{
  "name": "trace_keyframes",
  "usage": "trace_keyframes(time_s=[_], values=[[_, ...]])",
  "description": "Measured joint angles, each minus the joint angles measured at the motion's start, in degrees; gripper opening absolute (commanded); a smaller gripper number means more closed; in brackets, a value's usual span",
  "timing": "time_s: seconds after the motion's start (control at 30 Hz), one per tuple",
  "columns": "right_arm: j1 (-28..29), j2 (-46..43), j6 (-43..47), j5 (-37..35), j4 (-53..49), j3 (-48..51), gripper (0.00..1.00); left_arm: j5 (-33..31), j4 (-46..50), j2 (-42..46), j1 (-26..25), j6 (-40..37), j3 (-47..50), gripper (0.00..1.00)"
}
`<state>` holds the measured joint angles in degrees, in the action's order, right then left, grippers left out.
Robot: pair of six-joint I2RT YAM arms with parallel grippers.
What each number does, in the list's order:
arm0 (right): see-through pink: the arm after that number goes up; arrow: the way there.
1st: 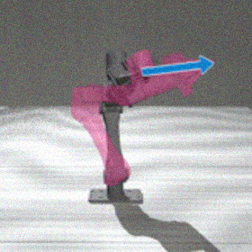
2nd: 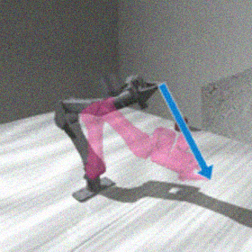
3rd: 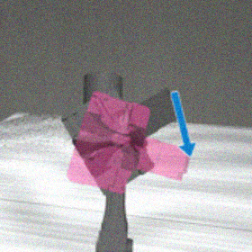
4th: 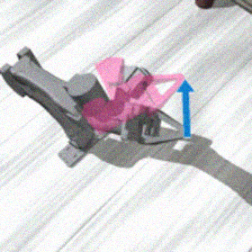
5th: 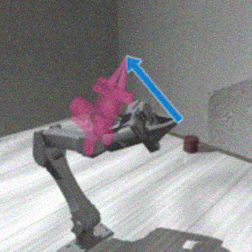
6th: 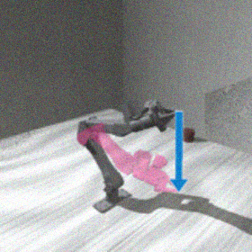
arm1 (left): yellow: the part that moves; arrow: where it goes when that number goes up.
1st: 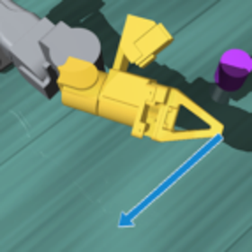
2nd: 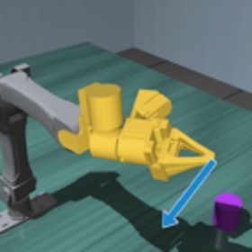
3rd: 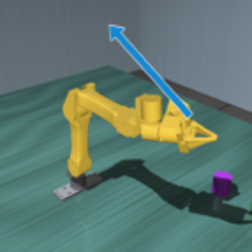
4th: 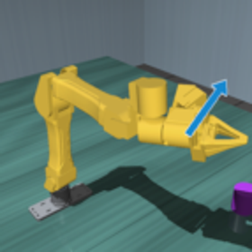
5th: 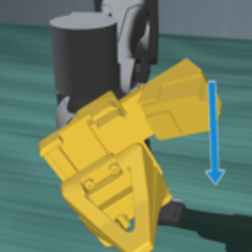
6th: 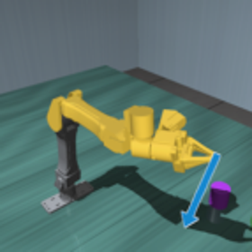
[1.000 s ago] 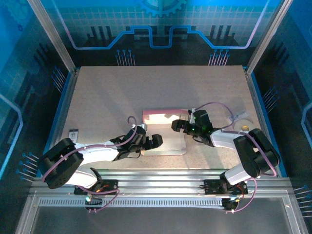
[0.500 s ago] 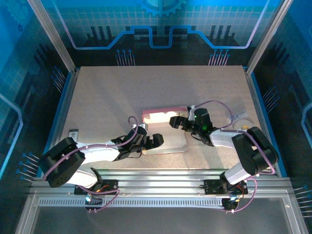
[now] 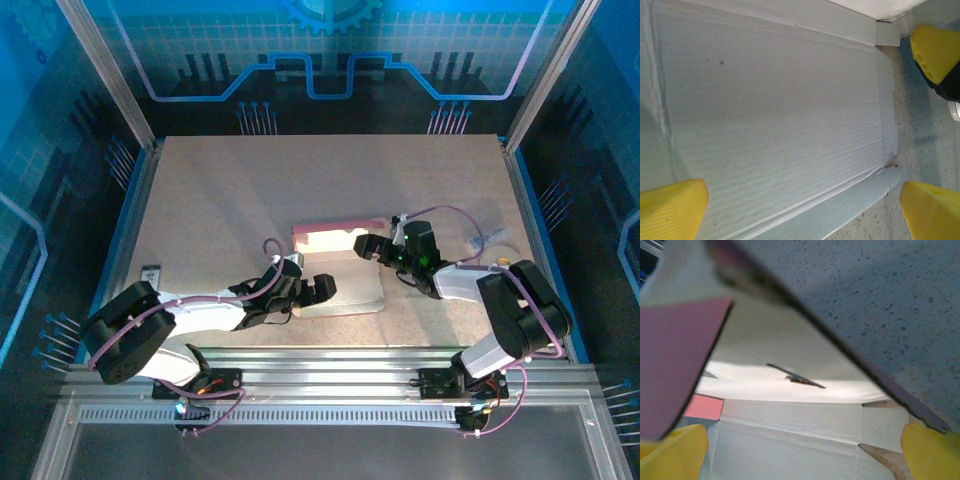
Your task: Fold the paper box
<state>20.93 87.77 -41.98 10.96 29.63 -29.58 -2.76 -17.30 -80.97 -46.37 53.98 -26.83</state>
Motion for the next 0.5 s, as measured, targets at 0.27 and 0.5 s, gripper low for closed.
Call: trace_keyframes(time_s=[0.27, 0.5], values=[[-1.2, 1.2, 0.7, 0.2, -0.1, -1.0, 1.0, -0.1, 0.0, 0.0, -0.1, 0.0, 0.0, 0.99], [-1.5, 4.8, 0.6, 2.1, 0.4, -2.0, 1.0, -0.1, 0.0, 0.0, -0.1, 0.0, 0.0, 0.99]])
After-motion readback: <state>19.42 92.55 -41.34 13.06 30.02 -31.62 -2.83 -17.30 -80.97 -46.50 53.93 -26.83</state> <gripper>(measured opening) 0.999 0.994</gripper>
